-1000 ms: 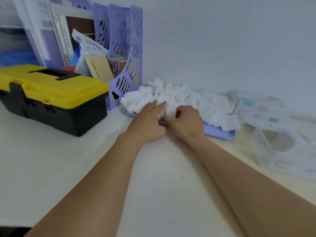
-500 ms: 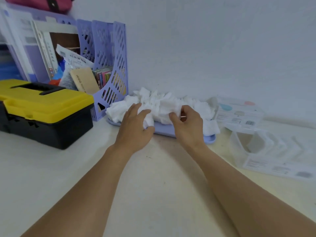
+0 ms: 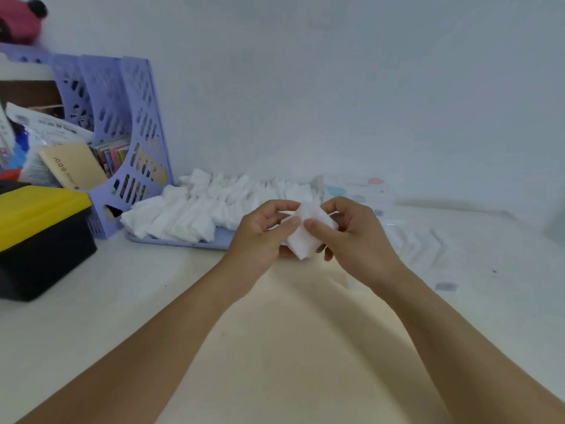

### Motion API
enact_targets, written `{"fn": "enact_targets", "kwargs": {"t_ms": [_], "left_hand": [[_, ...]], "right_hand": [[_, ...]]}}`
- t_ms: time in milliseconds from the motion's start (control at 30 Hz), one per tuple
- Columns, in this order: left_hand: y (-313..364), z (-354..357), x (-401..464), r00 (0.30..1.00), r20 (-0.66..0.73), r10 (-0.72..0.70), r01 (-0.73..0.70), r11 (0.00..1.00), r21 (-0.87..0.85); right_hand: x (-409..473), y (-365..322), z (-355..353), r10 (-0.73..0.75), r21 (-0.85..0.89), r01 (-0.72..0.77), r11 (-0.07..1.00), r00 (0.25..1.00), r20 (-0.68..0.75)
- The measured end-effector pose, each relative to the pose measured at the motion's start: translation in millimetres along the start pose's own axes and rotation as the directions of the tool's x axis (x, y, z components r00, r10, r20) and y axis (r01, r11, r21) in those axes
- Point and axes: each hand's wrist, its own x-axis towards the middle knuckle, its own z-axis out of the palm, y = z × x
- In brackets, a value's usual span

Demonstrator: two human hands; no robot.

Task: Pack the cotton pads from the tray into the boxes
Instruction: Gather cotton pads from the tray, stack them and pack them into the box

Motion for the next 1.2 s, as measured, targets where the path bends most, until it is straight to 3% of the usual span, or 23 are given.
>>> {"fn": "enact_targets", "kwargs": {"t_ms": [100,267,400,500,567,667,767,833,1000,1200], "left_hand": [[6,13,10,0.983,0.100,-0.155,0.161,0.985,-0.056],[-4,25,7,0.924,0.259,-0.282,0.359,0.874,-0.328],[-18,23,6,0.926,0.196,-0.322,0.377,0.790,-0.483],[-21,20,3,0.912,0.178,-0.370,0.411,0.813,-0.412],[-20,19,3,0.904,0.201,-0.378,0.426,0.834,-0.350],[-14,20,-1,0.895,0.258,-0.364,0.439,0.822,-0.364],[-10,22,-2,0.862,0.363,-0.354,0.504,0.680,-0.532],[-11,23,-1,0.860,0.366,-0.354,0.509,0.635,-0.581],[-13,26,1,0.876,0.294,-0.383,0.483,0.673,-0.560],[-16,24,-1,0.877,0.302,-0.374,0.475,0.773,-0.420]], "right_hand": [[5,5,-6,-0.031,0.037,0.034,0.999,0.996,-0.083],[10,11,-20,-0.091,0.087,0.095,0.992,0.995,-0.047],[8,15,-22,-0.144,-0.156,0.155,0.975,0.986,0.080],[3,17,-16,-0.174,-0.376,0.258,0.890,0.955,0.241],[3,19,-11,-0.197,-0.452,0.296,0.841,0.947,0.254],[4,20,-8,-0.195,-0.348,0.246,0.904,0.965,0.177],[5,20,-9,-0.161,-0.206,0.184,0.961,0.979,0.123],[6,22,-9,-0.178,-0.201,0.198,0.959,0.977,0.115],[7,20,-11,-0.149,-0.149,0.173,0.974,0.976,0.161],[13,24,-10,-0.135,-0.036,0.138,0.990,0.989,0.068]]}}
